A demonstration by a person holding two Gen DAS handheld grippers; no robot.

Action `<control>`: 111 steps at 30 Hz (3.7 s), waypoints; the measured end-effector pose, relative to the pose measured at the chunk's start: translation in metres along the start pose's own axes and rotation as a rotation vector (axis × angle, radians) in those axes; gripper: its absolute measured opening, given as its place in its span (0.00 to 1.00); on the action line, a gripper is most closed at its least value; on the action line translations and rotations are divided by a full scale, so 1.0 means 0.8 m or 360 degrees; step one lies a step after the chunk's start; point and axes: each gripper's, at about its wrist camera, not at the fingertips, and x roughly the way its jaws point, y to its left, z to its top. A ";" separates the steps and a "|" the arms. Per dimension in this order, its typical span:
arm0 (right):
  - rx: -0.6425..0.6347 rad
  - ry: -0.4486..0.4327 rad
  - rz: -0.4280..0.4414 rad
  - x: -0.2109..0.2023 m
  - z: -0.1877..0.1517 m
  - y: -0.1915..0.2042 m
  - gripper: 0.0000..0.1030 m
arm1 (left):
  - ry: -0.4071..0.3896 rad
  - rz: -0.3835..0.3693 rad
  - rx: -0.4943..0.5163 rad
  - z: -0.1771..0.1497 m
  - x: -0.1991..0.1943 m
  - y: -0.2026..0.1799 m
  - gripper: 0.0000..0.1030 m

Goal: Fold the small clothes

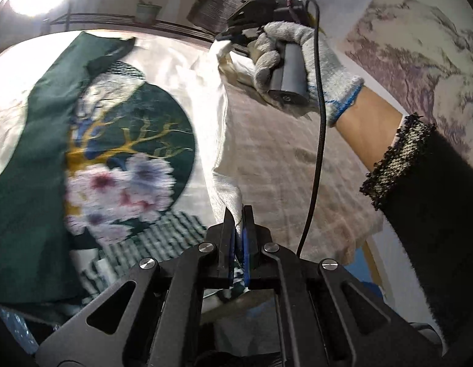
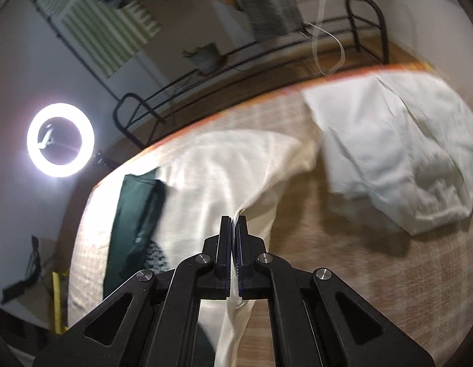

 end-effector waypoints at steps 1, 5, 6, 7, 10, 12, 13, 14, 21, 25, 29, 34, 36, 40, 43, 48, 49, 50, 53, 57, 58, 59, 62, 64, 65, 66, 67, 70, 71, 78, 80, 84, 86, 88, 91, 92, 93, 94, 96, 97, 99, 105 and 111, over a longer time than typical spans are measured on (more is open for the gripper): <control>-0.0026 -0.0005 0.0004 0.000 0.002 0.011 0.02 | -0.0009 -0.0001 -0.0025 0.000 -0.005 0.006 0.01; -0.0161 -0.0010 0.0040 0.003 0.001 0.070 0.02 | -0.0023 -0.0017 -0.0192 -0.004 -0.022 0.042 0.01; -0.0202 -0.0003 0.0049 0.006 0.000 0.086 0.02 | -0.0028 -0.0004 -0.0210 -0.004 -0.026 0.050 0.01; -0.0249 0.0008 0.0052 0.010 -0.003 0.102 0.02 | -0.0033 0.0021 -0.0225 -0.007 -0.031 0.056 0.01; -0.0381 0.0053 0.0046 0.030 -0.014 0.144 0.02 | -0.0030 0.0060 -0.0274 -0.015 -0.041 0.080 0.01; -0.0467 0.0101 0.0022 0.055 -0.023 0.174 0.02 | -0.0028 0.0095 -0.0295 -0.018 -0.045 0.091 0.01; -0.0494 0.0119 0.0014 0.062 -0.030 0.184 0.02 | -0.0022 0.0117 -0.0300 -0.018 -0.046 0.096 0.01; -0.0525 0.0146 0.0006 0.076 -0.036 0.194 0.02 | -0.0006 0.0146 -0.0301 -0.019 -0.045 0.101 0.01; -0.0542 0.0423 -0.0066 0.147 -0.067 0.209 0.11 | 0.0051 0.0267 -0.0259 -0.020 -0.061 0.122 0.15; -0.0495 0.0414 0.0093 0.115 -0.057 0.190 0.14 | 0.0006 0.0268 -0.0166 -0.022 -0.098 0.117 0.40; -0.0294 0.0199 0.0255 0.054 -0.027 0.135 0.57 | -0.0028 0.0264 -0.0098 -0.022 -0.134 0.125 0.41; 0.0062 0.0108 0.0050 0.053 -0.006 0.038 0.58 | -0.0130 0.0372 -0.0174 -0.006 -0.163 0.169 0.41; 0.0179 0.0117 0.0062 0.068 -0.009 0.012 0.58 | -0.0161 0.0409 -0.0230 -0.002 -0.165 0.186 0.41; 0.0195 0.0201 0.0023 0.106 -0.023 0.004 0.56 | -0.0140 0.0445 -0.0376 -0.003 -0.158 0.221 0.41; 0.0101 0.0186 -0.0007 0.115 -0.023 0.013 0.45 | -0.0117 0.0439 -0.0428 -0.008 -0.153 0.236 0.41; -0.0014 0.0241 -0.0011 0.126 -0.019 0.031 0.02 | -0.0117 0.0400 -0.0450 -0.011 -0.156 0.239 0.41; -0.0041 0.0222 -0.0009 0.123 -0.016 0.037 0.01 | -0.0123 0.0393 -0.0453 -0.011 -0.157 0.240 0.41; -0.0055 0.0194 0.0006 0.117 -0.013 0.044 0.01 | -0.0130 0.0386 -0.0456 -0.011 -0.159 0.242 0.41; -0.0037 0.0130 0.0078 0.097 0.006 0.068 0.01 | -0.0134 0.0386 -0.0480 -0.010 -0.158 0.249 0.41; -0.0130 0.0105 0.0143 0.101 0.034 0.132 0.00 | -0.0108 0.0374 -0.0547 -0.012 -0.155 0.262 0.41; -0.0158 0.0112 0.0150 0.109 0.040 0.148 0.00 | -0.0106 0.0374 -0.0556 -0.013 -0.155 0.264 0.41; -0.0184 0.0119 0.0148 0.117 0.044 0.162 0.00 | -0.0107 0.0376 -0.0560 -0.013 -0.155 0.266 0.41; -0.0230 0.0159 0.0112 0.155 0.052 0.198 0.00 | -0.0108 0.0384 -0.0563 -0.014 -0.156 0.268 0.41; -0.0217 0.0183 0.0108 0.186 0.054 0.213 0.01 | -0.0106 0.0393 -0.0557 -0.013 -0.156 0.268 0.41; -0.0206 0.0196 0.0108 0.198 0.054 0.216 0.01 | -0.0104 0.0397 -0.0553 -0.014 -0.156 0.268 0.41; -0.0194 0.0234 0.0115 0.208 0.054 0.217 0.04 | -0.0100 0.0404 -0.0547 -0.014 -0.155 0.268 0.41; -0.0178 0.0284 0.0119 0.217 0.054 0.217 0.08 | -0.0101 0.0407 -0.0546 -0.014 -0.156 0.269 0.41; -0.0162 0.0284 0.0129 0.209 0.052 0.213 0.10 | -0.0110 0.0421 -0.0539 -0.014 -0.159 0.269 0.41; -0.0163 0.0270 0.0149 0.200 0.051 0.212 0.11 | -0.0115 0.0427 -0.0534 -0.015 -0.160 0.268 0.41; -0.0192 0.0192 0.0162 0.087 0.017 0.174 0.12 | -0.0119 0.0468 -0.0413 -0.018 -0.170 0.257 0.41; -0.0217 0.0179 0.0139 0.051 -0.007 0.160 0.12 | -0.0107 0.0483 -0.0392 -0.021 -0.172 0.259 0.41; -0.0216 0.0249 0.0092 -0.020 -0.083 0.118 0.12 | -0.0058 0.0446 -0.0453 -0.029 -0.175 0.274 0.41; -0.0196 0.0288 0.0098 -0.047 -0.117 0.101 0.12 | -0.0038 0.0418 -0.0488 -0.034 -0.177 0.281 0.41; -0.0185 0.0348 0.0095 -0.074 -0.163 0.080 0.12 | -0.0004 0.0370 -0.0526 -0.041 -0.177 0.288 0.41; -0.0167 0.0408 0.0119 -0.104 -0.221 0.058 0.31 | 0.0059 0.0257 -0.0603 -0.050 -0.173 0.293 0.41; -0.0154 0.0426 0.0133 -0.114 -0.244 0.050 0.37 | 0.0076 0.0242 -0.0611 -0.053 -0.172 0.293 0.41; -0.0150 0.0433 0.0142 -0.120 -0.263 0.045 0.44 | 0.0102 0.0232 -0.0613 -0.056 -0.168 0.292 0.41; -0.0155 0.0442 0.0142 -0.124 -0.274 0.042 0.44 | 0.0120 0.0224 -0.0614 -0.058 -0.164 0.289 0.41; -0.0182 0.0471 0.0135 -0.130 -0.300 0.037 0.44 | 0.0152 0.0199 -0.0620 -0.062 -0.158 0.284 0.41; -0.0189 0.0485 0.0143 -0.132 -0.312 0.036 0.44 | 0.0167 0.0168 -0.0619 -0.064 -0.153 0.279 0.41; -0.0180 0.0513 0.0179 -0.132 -0.329 0.031 0.44 | 0.0189 0.0152 -0.0594 -0.066 -0.148 0.271 0.41; -0.0199 0.0612 0.0230 -0.111 -0.356 0.036 0.44 | 0.0224 0.0161 -0.0491 -0.067 -0.135 0.248 0.41; -0.0194 0.0668 0.0314 -0.103 -0.366 0.033 0.06 | 0.0235 0.0123 -0.0520 -0.063 -0.125 0.250 0.11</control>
